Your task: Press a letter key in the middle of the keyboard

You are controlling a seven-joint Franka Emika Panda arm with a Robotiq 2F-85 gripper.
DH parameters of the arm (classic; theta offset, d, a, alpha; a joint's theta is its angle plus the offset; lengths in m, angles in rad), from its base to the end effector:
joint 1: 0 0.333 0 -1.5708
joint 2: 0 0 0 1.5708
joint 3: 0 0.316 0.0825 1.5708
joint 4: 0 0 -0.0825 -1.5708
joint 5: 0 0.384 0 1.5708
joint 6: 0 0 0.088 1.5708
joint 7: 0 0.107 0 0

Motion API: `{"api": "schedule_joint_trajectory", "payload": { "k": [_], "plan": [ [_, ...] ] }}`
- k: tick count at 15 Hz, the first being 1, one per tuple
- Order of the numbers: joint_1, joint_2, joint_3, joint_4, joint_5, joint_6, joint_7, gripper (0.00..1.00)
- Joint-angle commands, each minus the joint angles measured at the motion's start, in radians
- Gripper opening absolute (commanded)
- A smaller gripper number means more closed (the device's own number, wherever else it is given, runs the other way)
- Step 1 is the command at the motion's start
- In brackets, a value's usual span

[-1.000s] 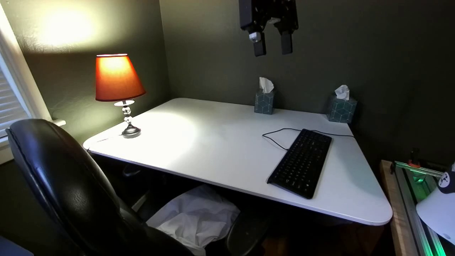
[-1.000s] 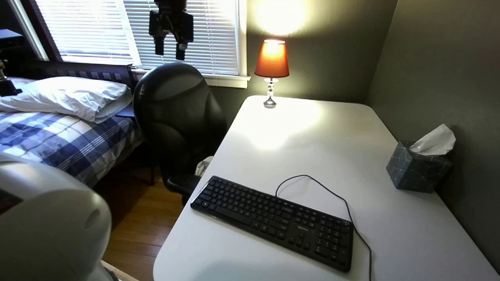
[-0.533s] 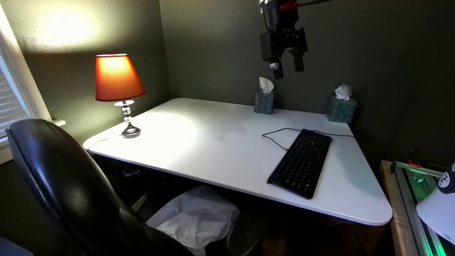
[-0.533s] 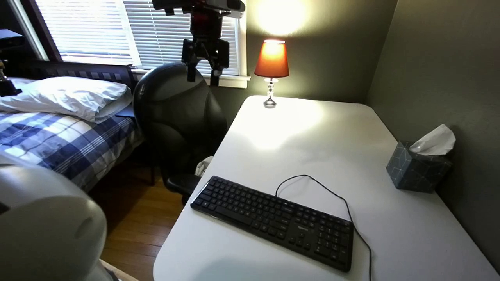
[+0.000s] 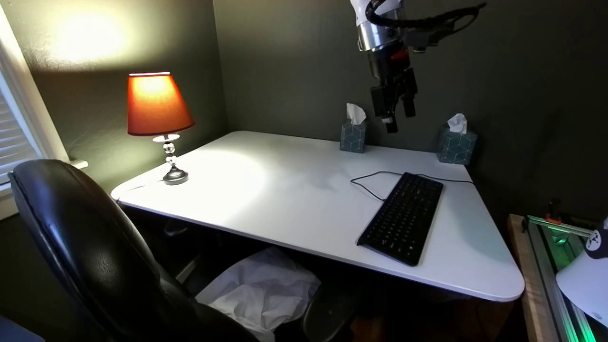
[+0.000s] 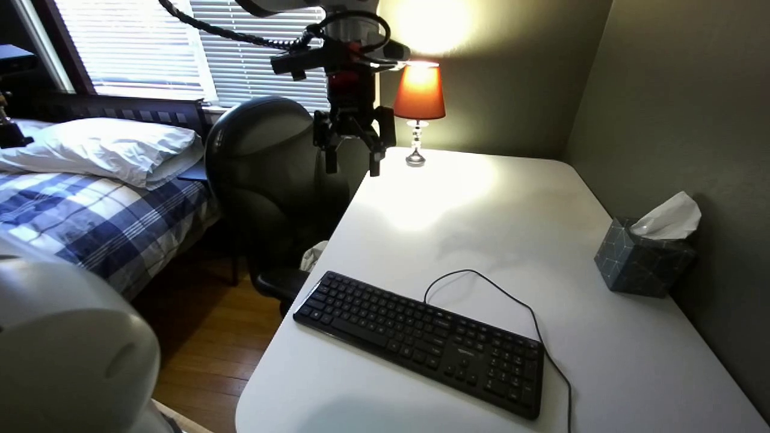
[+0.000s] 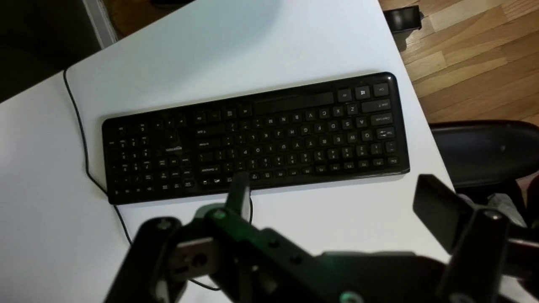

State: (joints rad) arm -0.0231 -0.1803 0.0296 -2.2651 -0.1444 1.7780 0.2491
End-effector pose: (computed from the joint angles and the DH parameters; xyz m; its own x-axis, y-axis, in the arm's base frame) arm 0.4515 -0.0093 0.4139 0.9416 -0.2110 -0.2625 -0.1604 -0.9663 0.2015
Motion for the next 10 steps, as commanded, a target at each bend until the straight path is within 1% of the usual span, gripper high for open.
{"api": "schedule_joint_trajectory", "payload": {
  "k": [1, 5, 7, 10],
  "plan": [
    [0.001, 0.0, -0.004, -0.001, -0.002, 0.001, -0.001, 1.0],
    [0.001, -0.006, -0.003, -0.001, -0.002, 0.001, -0.002, 1.0],
    [-0.006, 0.028, -0.018, 0.006, 0.001, 0.021, -0.046, 1.0],
    [-0.015, 0.052, -0.043, -0.012, 0.003, 0.059, -0.112, 1.0]
  ]
}}
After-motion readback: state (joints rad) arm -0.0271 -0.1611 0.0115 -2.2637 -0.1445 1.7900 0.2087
